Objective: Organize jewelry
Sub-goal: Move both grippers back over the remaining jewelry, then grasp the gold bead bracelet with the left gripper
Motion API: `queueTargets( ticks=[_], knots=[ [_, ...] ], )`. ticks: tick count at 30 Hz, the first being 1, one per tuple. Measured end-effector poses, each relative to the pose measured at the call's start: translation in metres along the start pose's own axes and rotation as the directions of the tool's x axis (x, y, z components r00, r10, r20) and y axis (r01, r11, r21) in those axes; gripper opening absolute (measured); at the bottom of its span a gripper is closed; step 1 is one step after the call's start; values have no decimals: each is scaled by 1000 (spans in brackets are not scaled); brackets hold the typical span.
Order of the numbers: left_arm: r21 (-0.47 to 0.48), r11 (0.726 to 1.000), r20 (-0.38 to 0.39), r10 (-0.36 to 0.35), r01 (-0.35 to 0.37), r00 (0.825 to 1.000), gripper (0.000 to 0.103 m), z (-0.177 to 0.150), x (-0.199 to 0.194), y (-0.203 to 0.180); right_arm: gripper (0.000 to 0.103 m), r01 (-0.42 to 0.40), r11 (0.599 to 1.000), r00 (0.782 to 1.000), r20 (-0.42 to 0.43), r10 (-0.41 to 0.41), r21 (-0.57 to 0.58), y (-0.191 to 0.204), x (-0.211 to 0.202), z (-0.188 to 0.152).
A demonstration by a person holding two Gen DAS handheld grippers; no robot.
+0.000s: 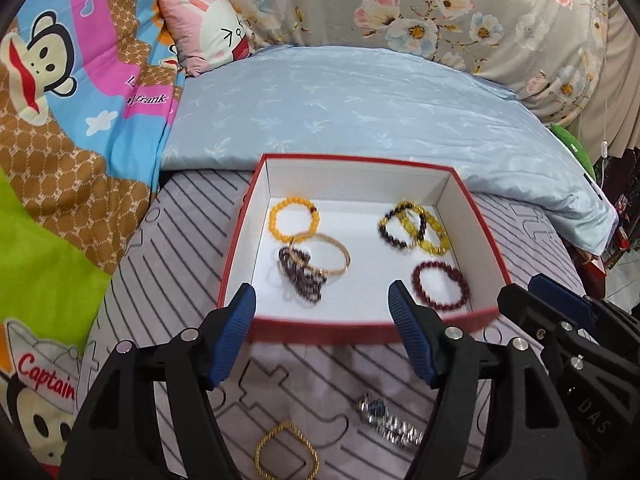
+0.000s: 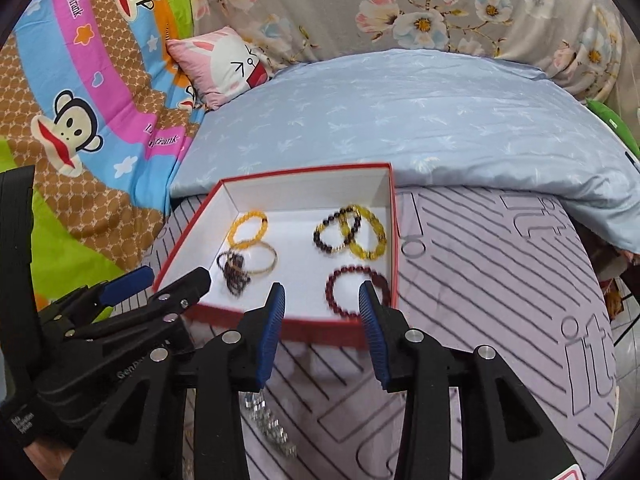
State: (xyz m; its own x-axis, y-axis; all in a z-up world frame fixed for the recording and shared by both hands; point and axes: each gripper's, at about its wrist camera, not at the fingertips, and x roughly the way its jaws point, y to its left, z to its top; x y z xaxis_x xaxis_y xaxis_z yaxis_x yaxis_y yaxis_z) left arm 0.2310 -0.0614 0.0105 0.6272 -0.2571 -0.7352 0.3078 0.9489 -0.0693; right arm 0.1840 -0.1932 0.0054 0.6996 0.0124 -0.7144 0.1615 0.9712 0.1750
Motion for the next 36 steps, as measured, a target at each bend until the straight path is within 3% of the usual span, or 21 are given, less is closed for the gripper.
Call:
queueTargets(
  ticks=[19, 27, 36],
  knots=[
    [-134, 989, -144, 47, -67, 988, 65, -113, -33, 51, 38, -4, 1000, 992, -123, 3, -10, -10, -35, -102],
    [-132, 987, -158, 66, -88, 985, 64, -123, -27, 53, 38, -6, 1000, 986, -165, 6, -2, -13, -39, -126],
    [-89, 988, -170, 108, -124, 980, 53, -127, -8, 47, 38, 2, 1000, 985, -174, 0, 12, -21, -42, -132]
  ],
)
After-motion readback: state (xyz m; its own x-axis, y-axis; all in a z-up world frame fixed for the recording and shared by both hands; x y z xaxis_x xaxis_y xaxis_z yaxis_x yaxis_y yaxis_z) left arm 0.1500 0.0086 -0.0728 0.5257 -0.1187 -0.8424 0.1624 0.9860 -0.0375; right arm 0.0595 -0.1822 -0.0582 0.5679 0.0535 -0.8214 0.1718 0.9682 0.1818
